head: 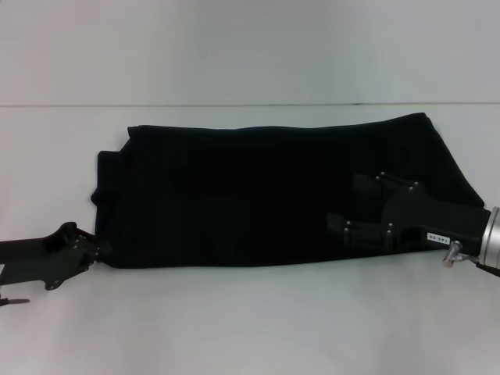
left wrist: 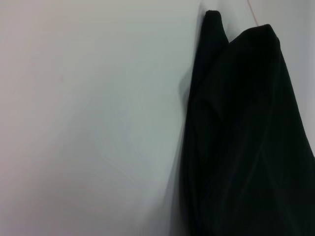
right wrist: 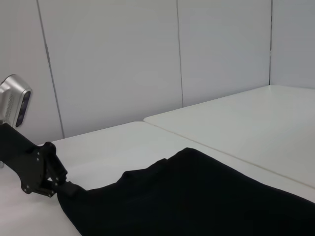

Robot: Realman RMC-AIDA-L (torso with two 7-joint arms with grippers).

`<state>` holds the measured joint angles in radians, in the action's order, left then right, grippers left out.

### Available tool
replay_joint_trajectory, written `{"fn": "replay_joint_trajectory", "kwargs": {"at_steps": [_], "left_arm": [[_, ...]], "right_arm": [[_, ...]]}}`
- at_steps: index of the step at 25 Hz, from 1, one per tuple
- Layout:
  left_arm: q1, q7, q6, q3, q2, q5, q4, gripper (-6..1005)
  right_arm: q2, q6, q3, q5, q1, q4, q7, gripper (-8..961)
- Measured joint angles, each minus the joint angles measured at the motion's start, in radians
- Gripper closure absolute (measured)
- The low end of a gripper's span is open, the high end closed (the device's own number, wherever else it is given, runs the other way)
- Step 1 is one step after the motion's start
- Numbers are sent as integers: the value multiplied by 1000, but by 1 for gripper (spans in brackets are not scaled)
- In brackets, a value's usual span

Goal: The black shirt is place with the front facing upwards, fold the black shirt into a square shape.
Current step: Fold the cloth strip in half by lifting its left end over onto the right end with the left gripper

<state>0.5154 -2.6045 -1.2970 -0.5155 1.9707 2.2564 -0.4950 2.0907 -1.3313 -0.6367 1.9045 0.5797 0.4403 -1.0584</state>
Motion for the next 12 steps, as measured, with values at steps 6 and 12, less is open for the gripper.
{"fn": "replay_joint_trajectory", "kwargs": {"at_steps": [6,12], "left_arm": [[1,7,-1,2,0,0,-1,973],[-4,12,-3,10,-7,-5,-31,971]], "right_arm": [[-2,2,-32,1,-3,0,3,21],[-3,52,-135,2,-8,9,18,22]]}}
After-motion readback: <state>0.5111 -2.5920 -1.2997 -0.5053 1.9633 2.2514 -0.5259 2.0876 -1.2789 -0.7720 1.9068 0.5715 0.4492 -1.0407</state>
